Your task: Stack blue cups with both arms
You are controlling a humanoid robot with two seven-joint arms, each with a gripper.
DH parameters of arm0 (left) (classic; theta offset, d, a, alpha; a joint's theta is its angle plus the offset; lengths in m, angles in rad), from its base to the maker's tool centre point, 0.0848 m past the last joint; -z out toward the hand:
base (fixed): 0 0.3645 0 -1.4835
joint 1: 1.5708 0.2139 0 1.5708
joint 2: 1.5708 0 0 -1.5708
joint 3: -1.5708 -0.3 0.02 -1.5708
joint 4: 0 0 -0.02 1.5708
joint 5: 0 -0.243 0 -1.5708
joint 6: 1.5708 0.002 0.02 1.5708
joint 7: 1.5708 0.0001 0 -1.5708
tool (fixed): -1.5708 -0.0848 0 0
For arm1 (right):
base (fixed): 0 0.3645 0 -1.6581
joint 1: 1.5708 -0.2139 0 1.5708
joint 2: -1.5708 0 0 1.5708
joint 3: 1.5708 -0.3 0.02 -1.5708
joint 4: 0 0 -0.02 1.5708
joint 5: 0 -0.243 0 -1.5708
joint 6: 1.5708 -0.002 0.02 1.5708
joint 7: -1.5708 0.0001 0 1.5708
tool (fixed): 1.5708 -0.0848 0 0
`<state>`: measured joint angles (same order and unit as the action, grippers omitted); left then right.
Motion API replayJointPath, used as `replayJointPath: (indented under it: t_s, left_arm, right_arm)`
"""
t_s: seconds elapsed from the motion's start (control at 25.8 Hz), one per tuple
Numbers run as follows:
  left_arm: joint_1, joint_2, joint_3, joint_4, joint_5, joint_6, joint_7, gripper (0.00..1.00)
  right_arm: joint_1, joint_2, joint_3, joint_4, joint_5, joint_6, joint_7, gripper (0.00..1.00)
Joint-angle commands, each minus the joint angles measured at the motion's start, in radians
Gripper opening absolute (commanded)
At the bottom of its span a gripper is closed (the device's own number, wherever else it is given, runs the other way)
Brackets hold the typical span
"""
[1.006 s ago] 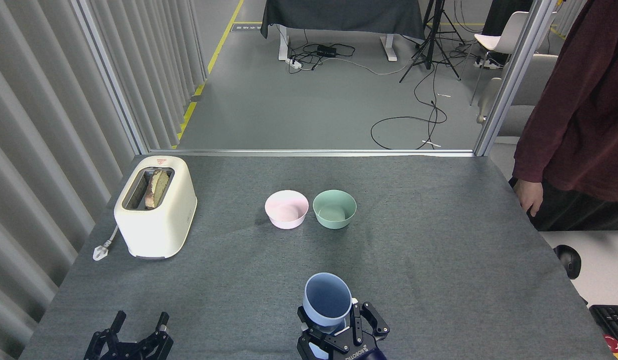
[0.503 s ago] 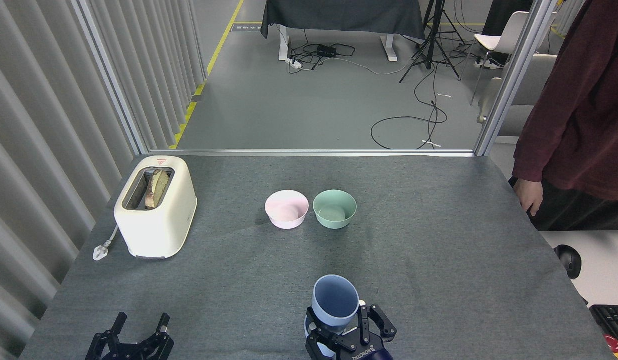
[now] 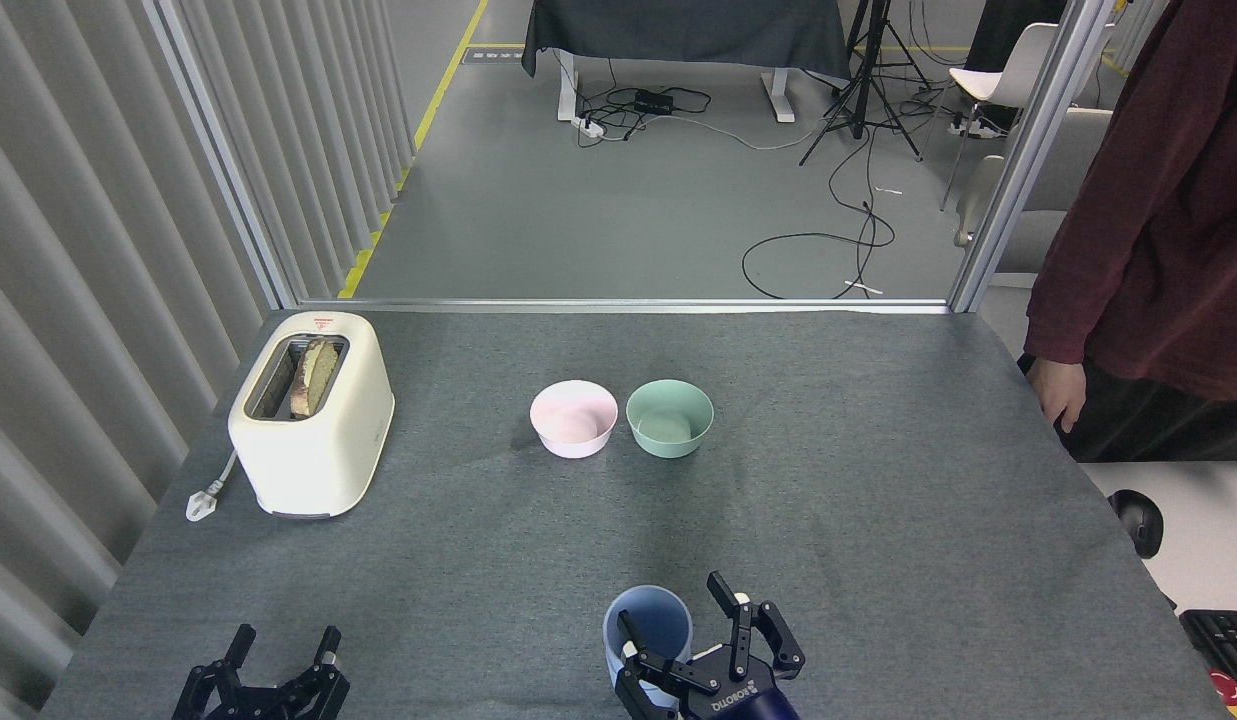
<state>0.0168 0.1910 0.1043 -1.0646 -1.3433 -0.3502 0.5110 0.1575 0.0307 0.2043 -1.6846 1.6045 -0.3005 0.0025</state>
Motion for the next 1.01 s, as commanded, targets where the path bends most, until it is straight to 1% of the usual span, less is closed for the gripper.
replayJointPath:
  t_s: [0.0, 0.12, 0.19, 0.27, 0.35, 0.43, 0.5, 0.58, 0.62, 0.66, 0.74, 0.81, 0.89, 0.93, 0.97]
  left_arm:
    - [0.000, 0.001, 0.000, 0.000, 0.001, -0.001, 0.000, 1.00]
    - [0.000, 0.001, 0.000, 0.000, 0.001, -0.001, 0.000, 1.00]
    - [0.000, -0.001, 0.000, 0.000, 0.001, -0.001, 0.000, 1.00]
    - [0.000, -0.002, 0.000, 0.000, 0.001, -0.001, 0.000, 1.00]
    - [-0.001, -0.004, 0.000, 0.000, 0.001, -0.001, 0.000, 1.00]
    - [0.000, -0.005, 0.000, 0.000, 0.001, -0.001, 0.000, 1.00]
    - [0.000, -0.005, 0.000, 0.000, 0.003, 0.000, 0.000, 1.00]
    - [-0.001, -0.007, 0.001, 0.000, 0.003, 0.000, 0.000, 1.00]
    - [-0.001, -0.007, 0.002, 0.000, 0.006, 0.000, 0.000, 1.00]
    - [-0.003, -0.007, 0.002, 0.000, 0.007, 0.000, 0.000, 1.00]
    - [-0.005, -0.005, 0.002, -0.003, 0.009, 0.000, 0.000, 1.00]
    - [-0.006, -0.004, 0.002, -0.011, 0.010, 0.000, 0.000, 1.00]
    - [-0.008, -0.004, 0.003, -0.012, 0.015, 0.002, 0.000, 1.00]
    - [-0.008, -0.004, 0.003, -0.014, 0.015, 0.002, 0.000, 1.00]
    - [-0.008, -0.004, 0.003, -0.017, 0.015, 0.002, 0.000, 1.00]
  right_arm:
    - [-0.006, 0.000, 0.000, -0.001, -0.002, -0.003, -0.003, 1.00]
    - [-0.010, 0.006, -0.002, -0.007, -0.003, 0.000, -0.010, 1.00]
    - [-0.029, 0.011, -0.008, -0.030, -0.009, 0.003, -0.036, 1.00]
    - [-0.056, 0.015, -0.075, -0.063, -0.017, 0.011, -0.107, 1.00]
    - [-0.081, 0.014, -0.160, -0.063, -0.017, 0.034, -0.144, 1.00]
    - [-0.075, -0.014, -0.252, -0.060, -0.018, 0.043, -0.151, 1.00]
    - [-0.043, -0.064, -0.391, -0.041, -0.035, 0.003, -0.179, 1.00]
    - [0.022, -0.084, -0.503, -0.012, -0.083, -0.048, -0.253, 1.00]
    - [0.051, -0.092, -0.540, 0.011, -0.103, -0.065, -0.283, 1.00]
    - [0.071, -0.097, -0.569, 0.034, -0.109, -0.081, -0.308, 1.00]
    - [0.099, -0.106, -0.608, 0.085, -0.107, -0.098, -0.363, 1.00]
    - [0.112, -0.098, -0.622, 0.126, -0.103, -0.085, -0.388, 1.00]
    - [0.149, -0.087, -0.615, 0.134, -0.089, -0.042, -0.389, 1.00]
    - [0.168, -0.072, -0.606, 0.134, -0.071, -0.009, -0.389, 1.00]
    - [0.178, -0.071, -0.589, 0.134, -0.054, 0.017, -0.389, 1.00]
